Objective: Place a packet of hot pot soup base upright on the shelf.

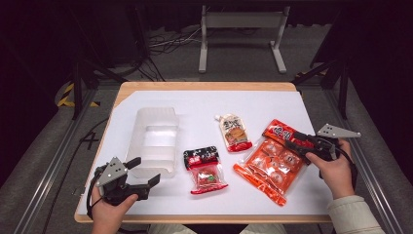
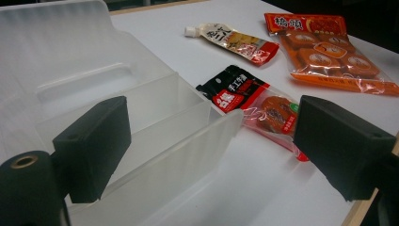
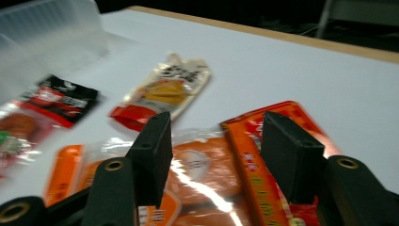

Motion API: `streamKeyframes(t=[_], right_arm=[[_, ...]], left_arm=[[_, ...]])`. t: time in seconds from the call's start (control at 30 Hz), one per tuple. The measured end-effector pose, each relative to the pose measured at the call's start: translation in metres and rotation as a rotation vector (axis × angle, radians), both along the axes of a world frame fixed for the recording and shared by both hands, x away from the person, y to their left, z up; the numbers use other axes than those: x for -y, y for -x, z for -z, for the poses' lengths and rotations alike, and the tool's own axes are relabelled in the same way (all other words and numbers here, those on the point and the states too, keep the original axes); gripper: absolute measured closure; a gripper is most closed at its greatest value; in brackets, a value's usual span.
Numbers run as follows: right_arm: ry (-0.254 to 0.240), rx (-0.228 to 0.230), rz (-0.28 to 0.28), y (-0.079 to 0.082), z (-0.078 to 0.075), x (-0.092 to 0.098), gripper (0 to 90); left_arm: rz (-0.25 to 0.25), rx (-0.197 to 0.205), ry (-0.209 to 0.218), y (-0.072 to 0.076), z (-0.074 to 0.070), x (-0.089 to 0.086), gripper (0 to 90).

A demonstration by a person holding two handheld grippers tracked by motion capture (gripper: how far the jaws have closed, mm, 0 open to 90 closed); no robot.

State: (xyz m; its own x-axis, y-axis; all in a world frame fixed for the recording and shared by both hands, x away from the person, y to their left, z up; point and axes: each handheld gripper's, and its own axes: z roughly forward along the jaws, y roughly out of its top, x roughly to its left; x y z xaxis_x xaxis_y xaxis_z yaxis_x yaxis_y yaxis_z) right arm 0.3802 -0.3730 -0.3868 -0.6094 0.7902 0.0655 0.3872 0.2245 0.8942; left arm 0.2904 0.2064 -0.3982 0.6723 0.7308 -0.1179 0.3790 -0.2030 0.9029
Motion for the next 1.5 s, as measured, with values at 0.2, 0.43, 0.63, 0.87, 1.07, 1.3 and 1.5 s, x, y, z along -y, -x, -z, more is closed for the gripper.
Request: streamKeyframes(t=[0.2, 0.43, 0.63, 0.87, 1.07, 1.3, 1.5], right_arm=[[0.070, 0.010, 0.065, -0.018, 0.003, 0.016, 41.7], [0.096, -0.078, 0.082, -0.038, 0.022, 0.037, 37.9], [0.092, -0.115, 0.106, -0.043, 0.026, 0.043, 31.9], [0.122, -0.135, 0.149, -0.045, 0.028, 0.050, 25.3], [0.128, -0.228, 0.152, -0.045, 0.036, 0.052, 18.3], [0.127, -0.242, 0.157, -0.042, 0.041, 0.059, 15.0], [0.094, -0.289, 0.162, -0.038, 0.044, 0.065, 15.6]], left_arm=[[0.003, -0.005, -0.006, 0.000, 0.001, 0.001, 12.6], [0.001, -0.014, -0.020, -0.002, 0.002, 0.001, 12.6], [0.000, -0.018, -0.027, -0.002, 0.003, 0.002, 12.6], [0.001, -0.017, -0.029, -0.002, 0.003, 0.002, 12.5], [0.004, -0.018, -0.039, -0.002, 0.003, 0.003, 12.5], [0.003, -0.020, -0.036, -0.002, 0.003, 0.003, 12.4], [0.002, -0.018, -0.036, -0.002, 0.003, 0.004, 12.4]])
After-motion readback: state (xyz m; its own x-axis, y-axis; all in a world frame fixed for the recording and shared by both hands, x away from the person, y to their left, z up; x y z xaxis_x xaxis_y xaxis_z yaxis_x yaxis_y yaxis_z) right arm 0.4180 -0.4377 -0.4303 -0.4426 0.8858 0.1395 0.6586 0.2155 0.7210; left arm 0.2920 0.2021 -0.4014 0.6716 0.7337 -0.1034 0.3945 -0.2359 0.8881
